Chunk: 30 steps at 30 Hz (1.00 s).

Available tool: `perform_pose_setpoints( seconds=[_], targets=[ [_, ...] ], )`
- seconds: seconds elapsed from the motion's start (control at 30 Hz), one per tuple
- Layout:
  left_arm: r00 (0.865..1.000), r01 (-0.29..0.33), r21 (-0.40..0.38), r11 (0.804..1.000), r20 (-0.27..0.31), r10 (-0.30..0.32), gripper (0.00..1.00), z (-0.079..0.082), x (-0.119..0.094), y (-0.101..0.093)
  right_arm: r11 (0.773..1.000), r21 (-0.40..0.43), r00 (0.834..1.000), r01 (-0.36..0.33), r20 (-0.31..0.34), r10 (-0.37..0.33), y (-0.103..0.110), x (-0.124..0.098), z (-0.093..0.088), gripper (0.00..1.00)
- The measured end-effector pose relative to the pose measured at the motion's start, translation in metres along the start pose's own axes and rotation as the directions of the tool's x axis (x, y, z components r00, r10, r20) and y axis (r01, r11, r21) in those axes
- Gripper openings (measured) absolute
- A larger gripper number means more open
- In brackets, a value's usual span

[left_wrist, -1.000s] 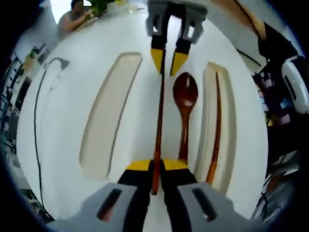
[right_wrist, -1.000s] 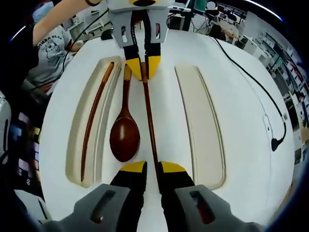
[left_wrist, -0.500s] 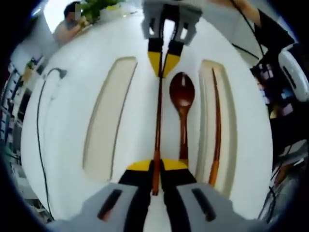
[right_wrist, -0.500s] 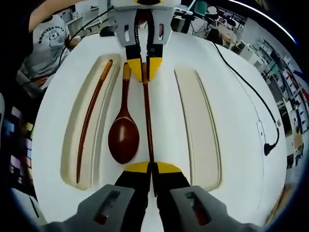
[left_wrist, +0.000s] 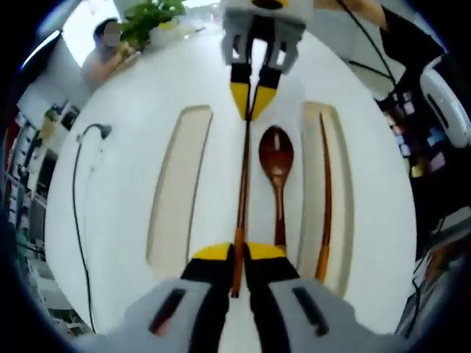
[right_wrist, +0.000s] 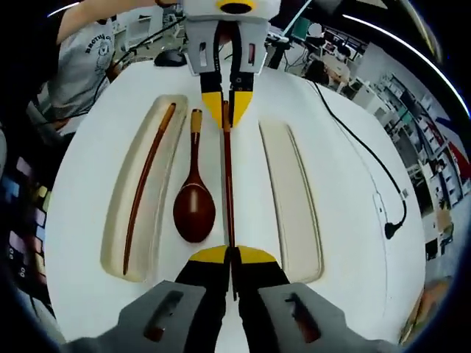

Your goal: Arrange the utensils inside the cutlery case until each visible utensil rests in its matching compartment.

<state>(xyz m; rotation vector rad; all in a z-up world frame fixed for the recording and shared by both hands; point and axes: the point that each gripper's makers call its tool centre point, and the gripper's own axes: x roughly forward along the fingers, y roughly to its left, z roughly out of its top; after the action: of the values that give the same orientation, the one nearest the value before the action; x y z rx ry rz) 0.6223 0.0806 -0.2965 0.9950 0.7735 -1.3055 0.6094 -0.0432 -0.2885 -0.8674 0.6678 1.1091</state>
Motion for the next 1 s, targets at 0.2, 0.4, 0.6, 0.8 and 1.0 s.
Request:
perform_pose_setpoints(
  seconds=[0.2, 0.4, 0.6, 0.8, 1.0],
  targets=[
    [0.999, -0.033, 0.010, 0.999, 0.032, 0.033, 0.06, 0.007, -0.027, -0.007, 0.998, -0.037, 0.998, 0.043, 0.037, -0.042, 0.009, -0.022, 0.016, 0.00],
    [1.000, -0.027, 0.061, 0.998, 0.010, 0.027, 0.06, 0.009, -0.037, -0.031, 0.997, -0.045, 0.998, 0.066, 0.008, -0.066, 0.033, -0.027, 0.018, 0.00],
    [1.000, -0.008, 0.075, 0.997, -0.003, 0.008, 0.06, 0.004, -0.039, -0.052, 0.996, -0.055, 0.998, 0.070, 0.003, -0.070, 0.051, -0.031, 0.021, 0.00],
    [1.000, 0.000, 0.057, 0.998, -0.011, 0.001, 0.06, -0.002, -0.040, -0.064, 0.998, -0.024, 0.998, 0.064, 0.004, -0.064, 0.062, -0.029, 0.024, 0.01],
    [1.000, 0.031, 0.043, 0.999, -0.009, -0.030, 0.06, -0.008, -0.035, -0.078, 0.999, 0.035, 1.000, 0.012, 0.020, -0.012, 0.081, -0.024, 0.021, 0.01]
  ],
)
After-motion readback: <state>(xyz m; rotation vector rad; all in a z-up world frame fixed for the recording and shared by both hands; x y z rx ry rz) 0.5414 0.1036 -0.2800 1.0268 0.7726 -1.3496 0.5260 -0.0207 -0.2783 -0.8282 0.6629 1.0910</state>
